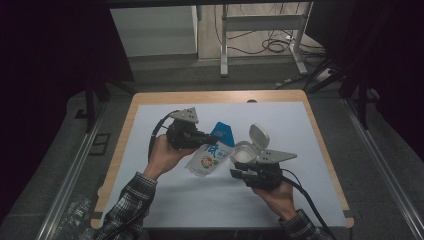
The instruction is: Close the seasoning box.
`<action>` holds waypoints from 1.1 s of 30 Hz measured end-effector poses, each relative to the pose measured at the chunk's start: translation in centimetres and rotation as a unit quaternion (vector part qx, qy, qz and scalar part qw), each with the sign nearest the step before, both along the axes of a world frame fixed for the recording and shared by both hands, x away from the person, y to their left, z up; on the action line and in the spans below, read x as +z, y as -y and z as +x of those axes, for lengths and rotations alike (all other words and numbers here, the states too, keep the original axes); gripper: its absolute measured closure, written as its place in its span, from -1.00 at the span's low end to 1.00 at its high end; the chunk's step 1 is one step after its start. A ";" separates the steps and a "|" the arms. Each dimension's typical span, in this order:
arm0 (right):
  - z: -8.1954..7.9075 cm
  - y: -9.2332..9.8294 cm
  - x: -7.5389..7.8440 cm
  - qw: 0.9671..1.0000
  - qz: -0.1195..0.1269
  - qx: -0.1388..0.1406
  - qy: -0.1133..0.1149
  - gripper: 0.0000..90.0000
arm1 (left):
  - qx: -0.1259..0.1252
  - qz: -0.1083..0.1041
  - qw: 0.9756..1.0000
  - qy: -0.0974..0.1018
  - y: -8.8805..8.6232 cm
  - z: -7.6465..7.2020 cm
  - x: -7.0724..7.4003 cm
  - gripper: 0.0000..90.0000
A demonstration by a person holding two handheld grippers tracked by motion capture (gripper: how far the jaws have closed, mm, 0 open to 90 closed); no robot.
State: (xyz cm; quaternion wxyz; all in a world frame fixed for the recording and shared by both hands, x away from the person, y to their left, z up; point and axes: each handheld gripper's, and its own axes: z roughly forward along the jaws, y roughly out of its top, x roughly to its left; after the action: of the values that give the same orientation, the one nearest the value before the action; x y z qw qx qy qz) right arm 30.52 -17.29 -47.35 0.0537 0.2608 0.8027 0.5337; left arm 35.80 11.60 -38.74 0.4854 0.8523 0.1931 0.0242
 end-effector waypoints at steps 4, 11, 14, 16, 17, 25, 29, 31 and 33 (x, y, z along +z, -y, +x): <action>0.5 0.1 0.7 1.000 0.002 -0.006 0.004 0.42 | -0.007 -0.006 1.000 0.003 -0.6 -0.2 -0.1 1.00; 1.2 -0.2 1.6 1.000 0.009 -0.003 0.004 0.38 | -0.010 -0.007 1.000 0.004 -1.3 -0.9 -0.4 1.00; 1.4 -0.5 2.0 1.000 0.014 0.007 0.009 0.33 | -0.012 -0.009 1.000 0.005 -1.6 -1.2 -0.5 1.00; 1.7 -0.7 2.2 1.000 0.016 0.013 0.007 0.31 | -0.017 -0.012 1.000 0.006 -1.8 -1.4 -0.5 1.00; 1.8 -0.8 2.3 1.000 0.020 0.014 0.008 0.29 | -0.019 -0.011 1.000 0.006 -1.9 -1.5 -0.5 1.00; 2.4 -2.0 2.8 0.999 0.027 0.037 0.018 0.21 | -0.035 -0.008 0.999 0.009 -2.4 -2.2 -0.6 1.00; 2.6 -2.7 2.9 0.998 0.030 0.053 0.016 0.21 | -0.039 -0.012 0.999 0.009 -2.6 -2.4 -0.7 1.00; 2.7 -3.0 2.9 0.998 0.028 0.059 0.016 0.22 | -0.042 -0.015 0.999 0.009 -2.7 -2.4 -0.8 1.00; 2.8 -3.3 2.9 0.997 0.029 0.069 0.011 0.24 | -0.044 -0.016 0.999 0.008 -2.7 -2.5 -0.9 1.00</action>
State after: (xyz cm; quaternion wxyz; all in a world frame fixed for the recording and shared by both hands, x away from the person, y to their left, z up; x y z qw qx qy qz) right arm 33.29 -14.02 -44.43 0.0174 0.2002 0.8022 0.5623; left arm 33.32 14.35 -39.61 0.5011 0.8519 0.1519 0.0071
